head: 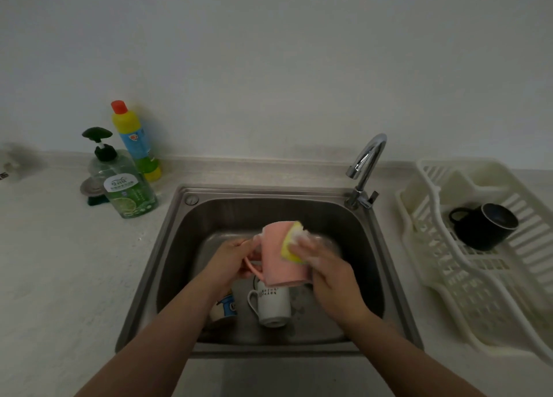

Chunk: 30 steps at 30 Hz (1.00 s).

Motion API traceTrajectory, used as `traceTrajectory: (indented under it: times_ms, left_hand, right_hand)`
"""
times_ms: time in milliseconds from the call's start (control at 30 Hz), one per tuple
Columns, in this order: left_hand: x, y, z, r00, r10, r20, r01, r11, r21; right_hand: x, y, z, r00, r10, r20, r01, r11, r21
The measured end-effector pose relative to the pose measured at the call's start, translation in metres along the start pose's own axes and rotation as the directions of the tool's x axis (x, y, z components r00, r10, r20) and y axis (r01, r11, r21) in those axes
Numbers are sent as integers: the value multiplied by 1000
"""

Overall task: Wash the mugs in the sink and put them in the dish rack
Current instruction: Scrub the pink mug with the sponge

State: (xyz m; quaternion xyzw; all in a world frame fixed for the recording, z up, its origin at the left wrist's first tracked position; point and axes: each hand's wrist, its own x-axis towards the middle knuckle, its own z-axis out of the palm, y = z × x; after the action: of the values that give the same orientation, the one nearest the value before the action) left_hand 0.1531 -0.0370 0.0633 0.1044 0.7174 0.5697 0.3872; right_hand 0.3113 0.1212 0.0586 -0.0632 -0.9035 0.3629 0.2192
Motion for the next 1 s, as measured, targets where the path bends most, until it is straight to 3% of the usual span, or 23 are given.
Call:
traceTrajectory:
  times_ms: [67, 167, 233, 367, 433, 500, 533, 567, 633, 667, 800, 933, 1000]
  left_hand:
    - [0, -1, -6, 1000, -11, -25, 9, 997, -71]
    - [0, -2, -8, 1000, -14, -18, 13, 999, -38]
    - [2, 0, -1, 1000, -1, 24, 3, 998, -70]
    - [4, 5, -2, 1000, 16, -2, -16, 996, -86]
    - [3, 7, 0, 999, 29, -16, -28, 999, 37]
    - [3, 12, 10, 998, 43, -34, -38, 990, 137]
    - [4, 14, 15, 998, 48, -47, -40, 987, 154]
    - [5, 17, 19, 997, 49, -59, -39, 986, 161]
    - [6, 22, 21, 995, 45, -94, -26, 980, 196]
    - [8, 22, 20, 993, 55, -108, -29, 973, 228]
    - [10, 26, 24, 987, 88, -134, -45, 955, 293]
    - [11, 28, 19, 991, 60, -120, -34, 977, 210]
    - [9, 23, 14, 993, 51, -108, -28, 979, 202]
  right_hand:
    - [-25, 10, -3, 994, -88, 62, 89, 996, -10]
    - [-16, 19, -5, 996, 84, -6, -83, 995, 53]
    - [7, 3, -2, 991, 118, -56, -111, 987, 113]
    - [-11, -4, -4, 976, -204, 76, 205, 979, -3]
    - [-12, 11, -10, 988, -148, 50, 152, 985, -85]
    - [11, 8, -8, 997, 6, -71, -16, 989, -145]
    - [23, 0, -5, 997, 0, -74, -16, 978, -210]
    - [27, -6, -3, 992, -122, -18, 112, 955, -274]
    - [12, 7, -2, 900, -379, 217, 431, 849, -306]
    - [3, 17, -6, 871, -406, 277, 477, 833, -279]
    - [17, 22, -9, 978, -194, 79, 209, 931, -300]
    - [4, 16, -8, 890, -399, 222, 446, 863, -238]
    - [-4, 27, -22, 968, -231, 99, 247, 948, -203]
